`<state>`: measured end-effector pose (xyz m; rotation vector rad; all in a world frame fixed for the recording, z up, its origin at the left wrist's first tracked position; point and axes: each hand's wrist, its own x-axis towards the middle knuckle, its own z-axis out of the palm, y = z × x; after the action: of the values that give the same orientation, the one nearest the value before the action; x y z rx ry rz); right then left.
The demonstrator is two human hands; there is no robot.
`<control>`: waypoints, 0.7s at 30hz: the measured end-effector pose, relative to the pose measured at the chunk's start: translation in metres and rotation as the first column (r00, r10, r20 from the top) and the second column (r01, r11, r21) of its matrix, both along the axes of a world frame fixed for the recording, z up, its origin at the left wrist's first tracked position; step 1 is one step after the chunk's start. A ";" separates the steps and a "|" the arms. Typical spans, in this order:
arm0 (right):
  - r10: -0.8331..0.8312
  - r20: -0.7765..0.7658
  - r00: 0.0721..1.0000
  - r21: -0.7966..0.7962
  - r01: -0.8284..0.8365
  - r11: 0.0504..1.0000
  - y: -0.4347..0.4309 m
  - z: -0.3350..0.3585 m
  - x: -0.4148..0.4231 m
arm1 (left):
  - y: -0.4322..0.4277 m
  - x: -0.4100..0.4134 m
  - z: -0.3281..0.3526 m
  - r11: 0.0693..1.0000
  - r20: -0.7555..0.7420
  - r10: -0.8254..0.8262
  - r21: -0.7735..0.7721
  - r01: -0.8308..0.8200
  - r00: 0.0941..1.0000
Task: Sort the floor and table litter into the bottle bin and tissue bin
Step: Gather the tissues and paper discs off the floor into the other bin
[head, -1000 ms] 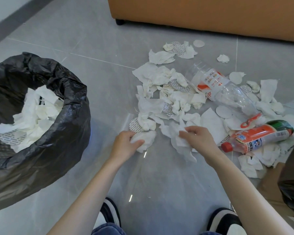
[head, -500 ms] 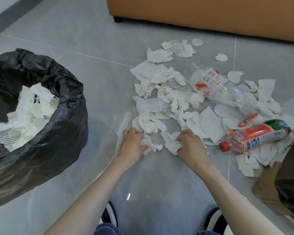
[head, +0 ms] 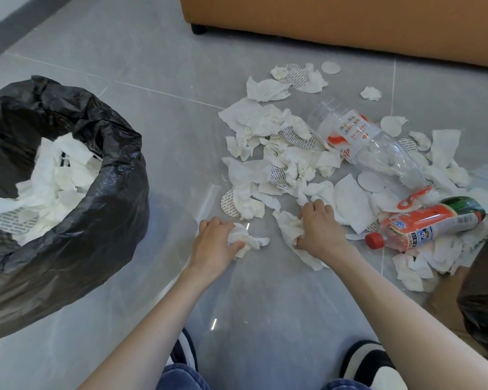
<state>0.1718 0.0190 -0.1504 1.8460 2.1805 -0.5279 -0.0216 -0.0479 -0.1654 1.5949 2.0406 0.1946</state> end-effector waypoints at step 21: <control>-0.258 -0.961 0.098 -0.221 0.287 0.932 0.032 0.160 -0.077 | 0.044 -0.035 0.169 0.740 0.402 0.194 0.539 -0.403 0.895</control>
<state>0.0944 0.0507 0.0097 2.1952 2.3071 -2.4875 -0.0568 -0.0044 0.0037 1.4086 2.0614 1.2791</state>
